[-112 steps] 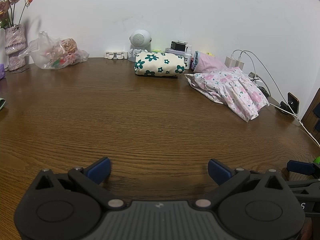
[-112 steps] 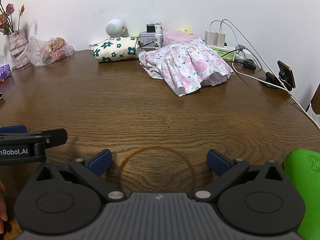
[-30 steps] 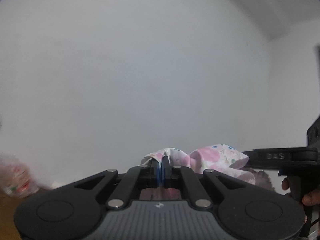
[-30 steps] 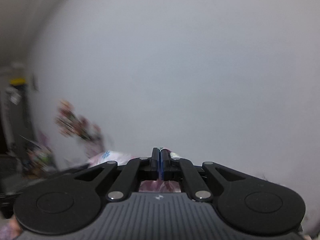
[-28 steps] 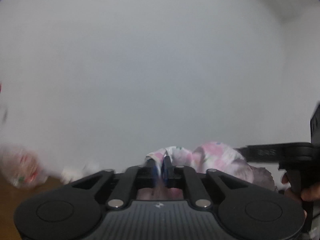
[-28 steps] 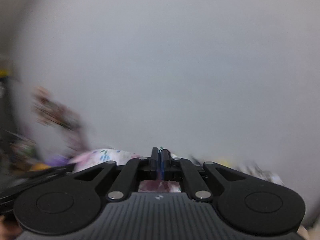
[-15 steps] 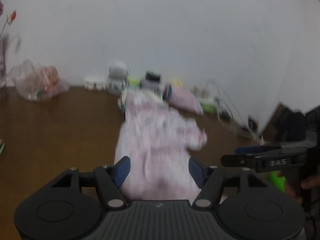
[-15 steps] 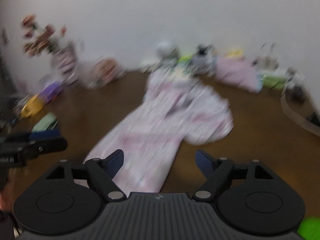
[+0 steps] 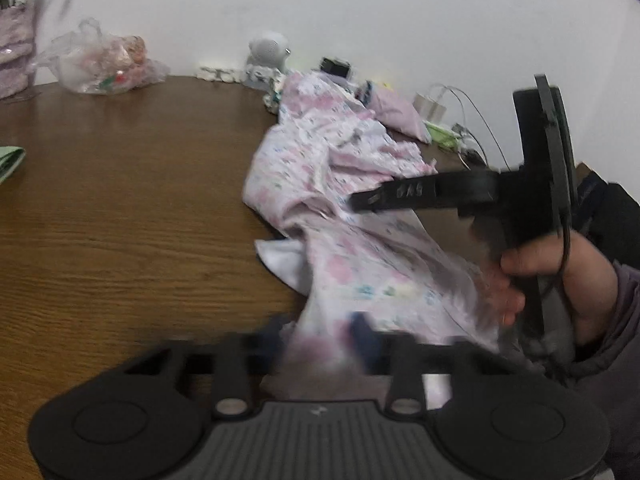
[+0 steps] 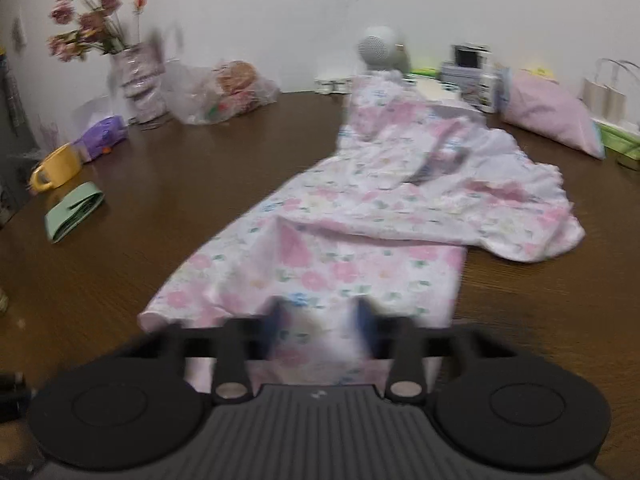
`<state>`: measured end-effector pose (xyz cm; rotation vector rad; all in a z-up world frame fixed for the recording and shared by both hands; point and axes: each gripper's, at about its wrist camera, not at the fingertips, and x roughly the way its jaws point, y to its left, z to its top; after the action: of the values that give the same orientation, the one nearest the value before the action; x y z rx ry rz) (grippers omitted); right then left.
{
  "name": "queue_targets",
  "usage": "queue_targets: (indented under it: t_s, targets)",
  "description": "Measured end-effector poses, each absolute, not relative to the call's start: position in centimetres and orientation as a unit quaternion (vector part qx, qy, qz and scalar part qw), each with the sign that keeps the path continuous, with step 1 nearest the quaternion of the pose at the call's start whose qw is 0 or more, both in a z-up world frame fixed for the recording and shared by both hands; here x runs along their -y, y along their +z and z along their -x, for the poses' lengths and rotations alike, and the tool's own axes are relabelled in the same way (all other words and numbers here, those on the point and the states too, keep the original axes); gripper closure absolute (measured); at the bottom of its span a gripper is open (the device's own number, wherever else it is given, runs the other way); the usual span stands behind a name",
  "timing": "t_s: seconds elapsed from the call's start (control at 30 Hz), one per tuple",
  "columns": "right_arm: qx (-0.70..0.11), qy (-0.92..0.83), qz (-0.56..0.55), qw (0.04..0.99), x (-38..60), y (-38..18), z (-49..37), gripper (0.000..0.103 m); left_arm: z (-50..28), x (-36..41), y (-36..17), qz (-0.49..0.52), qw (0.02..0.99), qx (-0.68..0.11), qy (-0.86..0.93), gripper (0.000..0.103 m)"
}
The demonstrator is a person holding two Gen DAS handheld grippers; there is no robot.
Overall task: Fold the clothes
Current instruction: 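Lift the dress with both tools and spread it flat across the table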
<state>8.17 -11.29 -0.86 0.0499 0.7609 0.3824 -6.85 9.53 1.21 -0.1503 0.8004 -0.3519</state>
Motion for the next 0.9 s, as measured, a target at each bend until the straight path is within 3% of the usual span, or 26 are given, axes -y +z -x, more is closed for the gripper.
queue_targets:
  t_s: [0.2,0.33,0.37,0.4,0.5,0.53,0.63,0.8,0.87,0.9]
  targets:
    - [-0.329,0.009,-0.166,0.93,23.4,1.9,-6.7,0.1,9.1,-8.9,2.4,0.045,0.892,-0.392,-0.221,0.091]
    - [-0.311,-0.076,-0.21,0.924,28.7,2.5,-5.6,0.092,9.8,-9.0,4.5,0.019,0.89,-0.369,-0.266,0.046]
    - [-0.3,-0.067,-0.208,0.929,28.5,3.0,-5.0,0.092,9.6,-9.3,5.1,0.011,0.897,-0.358,-0.259,0.043]
    - [-0.287,-0.048,-0.198,0.936,27.8,3.5,-4.4,0.086,9.0,-9.4,5.5,0.001,0.903,-0.352,-0.248,0.041]
    - [-0.286,0.041,-0.127,0.949,23.5,4.9,-3.8,0.04,6.1,-9.0,6.0,-0.043,0.912,-0.342,-0.221,0.039]
    - [-0.3,0.088,-0.092,0.945,21.2,5.0,-4.2,0.036,4.9,-8.5,5.6,-0.063,0.912,-0.343,-0.215,0.039]
    - [-0.351,0.186,-0.084,0.914,16.0,4.1,-6.8,0.036,1.5,-7.4,4.2,-0.1,0.907,-0.377,-0.161,0.042]
    - [-0.417,0.226,-0.145,0.868,11.0,1.6,-11.1,0.037,1.2,-7.3,3.5,-0.066,0.908,-0.375,-0.177,0.041]
    - [-0.418,0.212,-0.156,0.869,10.4,0.9,-12.1,0.05,1.0,-6.7,3.4,-0.068,0.908,-0.372,-0.182,0.041]
    - [-0.421,0.199,-0.143,0.873,10.2,0.8,-12.5,0.084,1.0,-6.5,3.5,-0.072,0.907,-0.373,-0.182,0.041]
